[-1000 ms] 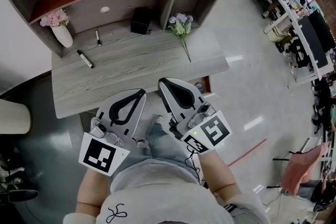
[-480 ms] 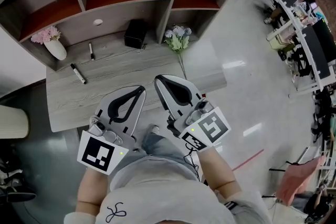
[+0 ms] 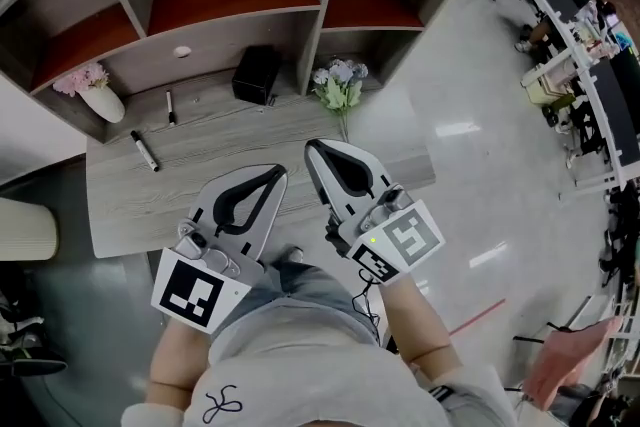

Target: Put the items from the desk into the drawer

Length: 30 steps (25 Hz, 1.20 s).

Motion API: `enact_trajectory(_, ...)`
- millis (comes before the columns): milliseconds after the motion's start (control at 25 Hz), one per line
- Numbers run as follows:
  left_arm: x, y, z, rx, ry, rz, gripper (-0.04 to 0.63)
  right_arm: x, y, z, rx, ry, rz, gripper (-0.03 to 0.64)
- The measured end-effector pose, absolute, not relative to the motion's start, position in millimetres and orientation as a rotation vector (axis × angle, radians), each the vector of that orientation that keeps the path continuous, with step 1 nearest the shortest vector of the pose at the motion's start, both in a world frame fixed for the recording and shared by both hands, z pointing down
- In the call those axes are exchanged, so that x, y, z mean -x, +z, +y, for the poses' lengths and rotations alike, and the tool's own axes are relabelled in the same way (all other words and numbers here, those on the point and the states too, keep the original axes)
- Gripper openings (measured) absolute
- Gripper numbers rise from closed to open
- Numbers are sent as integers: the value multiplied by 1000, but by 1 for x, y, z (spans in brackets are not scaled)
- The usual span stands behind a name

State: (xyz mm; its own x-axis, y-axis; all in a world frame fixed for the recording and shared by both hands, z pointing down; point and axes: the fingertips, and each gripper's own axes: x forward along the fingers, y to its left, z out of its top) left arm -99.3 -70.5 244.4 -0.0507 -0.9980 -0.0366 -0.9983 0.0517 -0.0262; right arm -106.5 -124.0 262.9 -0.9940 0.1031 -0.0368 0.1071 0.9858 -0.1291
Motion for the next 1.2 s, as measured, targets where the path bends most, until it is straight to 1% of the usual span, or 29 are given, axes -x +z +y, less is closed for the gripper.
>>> enact_trajectory(320, 112, 258, -91, 2219, -5, 2204, 9, 119, 281, -143, -80, -247, 3137, 8)
enact_trajectory(640, 138, 259, -121, 2361, -5, 2058, 9, 134, 305, -186, 167, -294, 3202, 8)
enact_trajectory(1200, 181, 274, -154, 2585, 12, 1874, 9, 153, 412, -287, 675, -442, 3474, 11)
